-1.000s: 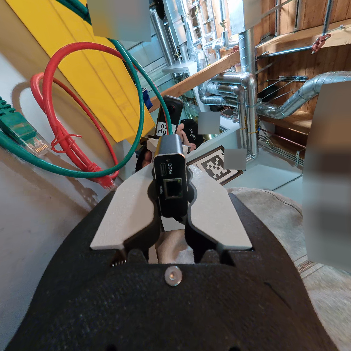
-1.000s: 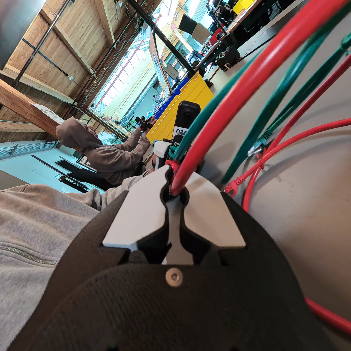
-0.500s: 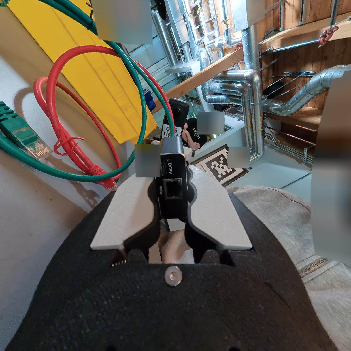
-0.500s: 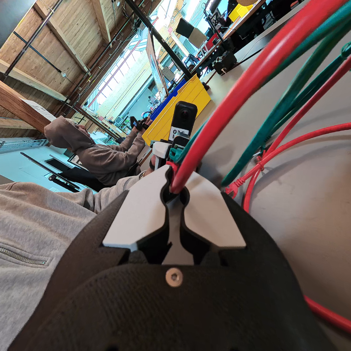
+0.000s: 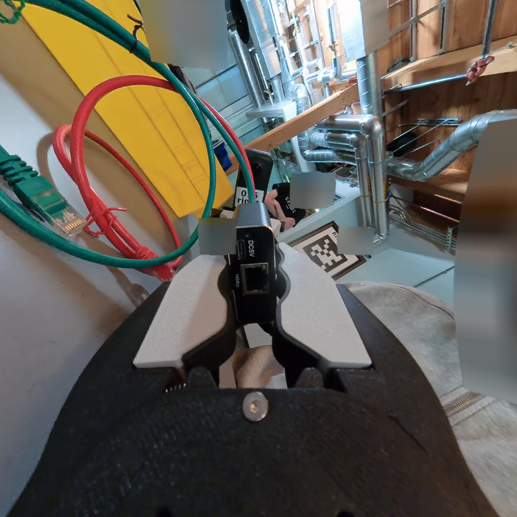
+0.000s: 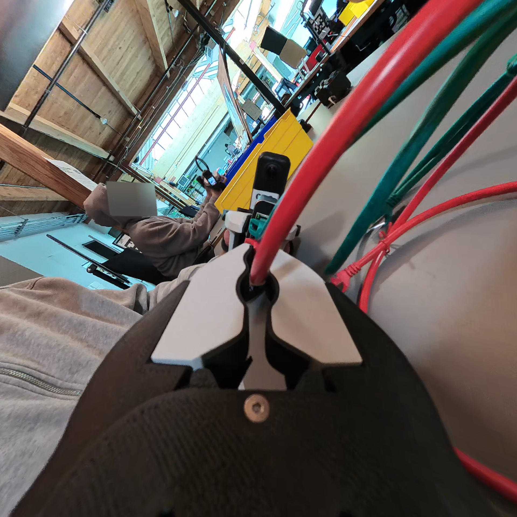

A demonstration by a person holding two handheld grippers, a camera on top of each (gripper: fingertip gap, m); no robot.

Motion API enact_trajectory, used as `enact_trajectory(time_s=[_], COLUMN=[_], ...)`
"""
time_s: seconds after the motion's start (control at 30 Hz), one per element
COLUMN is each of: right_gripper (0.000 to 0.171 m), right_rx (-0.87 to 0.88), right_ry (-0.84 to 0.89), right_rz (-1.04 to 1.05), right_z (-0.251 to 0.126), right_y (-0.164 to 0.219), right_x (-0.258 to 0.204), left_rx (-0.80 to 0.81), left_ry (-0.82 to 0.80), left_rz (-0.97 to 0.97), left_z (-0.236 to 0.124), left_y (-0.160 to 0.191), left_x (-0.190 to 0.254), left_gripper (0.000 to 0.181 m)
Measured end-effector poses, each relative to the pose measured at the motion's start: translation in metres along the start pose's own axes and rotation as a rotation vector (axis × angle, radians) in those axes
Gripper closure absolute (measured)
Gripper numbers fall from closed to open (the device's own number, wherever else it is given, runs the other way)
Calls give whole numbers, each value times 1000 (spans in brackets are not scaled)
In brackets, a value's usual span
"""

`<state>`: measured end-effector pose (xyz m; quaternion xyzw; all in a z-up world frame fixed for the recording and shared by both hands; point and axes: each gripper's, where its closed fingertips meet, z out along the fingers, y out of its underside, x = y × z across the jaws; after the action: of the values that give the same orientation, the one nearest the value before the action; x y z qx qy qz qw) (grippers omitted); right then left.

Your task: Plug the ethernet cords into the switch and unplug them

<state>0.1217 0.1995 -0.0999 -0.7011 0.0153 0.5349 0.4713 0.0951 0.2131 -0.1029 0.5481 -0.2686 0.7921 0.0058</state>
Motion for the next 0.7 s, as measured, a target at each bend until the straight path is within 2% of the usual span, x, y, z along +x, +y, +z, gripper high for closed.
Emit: enact_trajectory(time_s=[0.23, 0.7], right_gripper=[162, 166], right_rx=[-68, -49], right_ry=[4, -38], right_rz=[-5, 67], right_z=[2, -1], right_y=[10, 10], right_x=[2, 1], left_rx=[36, 17], left_ry=[7, -23], left_rz=[-13, 36], left_z=[-6, -1], left_y=[-6, -1], left_x=[0, -1], left_gripper=[157, 156])
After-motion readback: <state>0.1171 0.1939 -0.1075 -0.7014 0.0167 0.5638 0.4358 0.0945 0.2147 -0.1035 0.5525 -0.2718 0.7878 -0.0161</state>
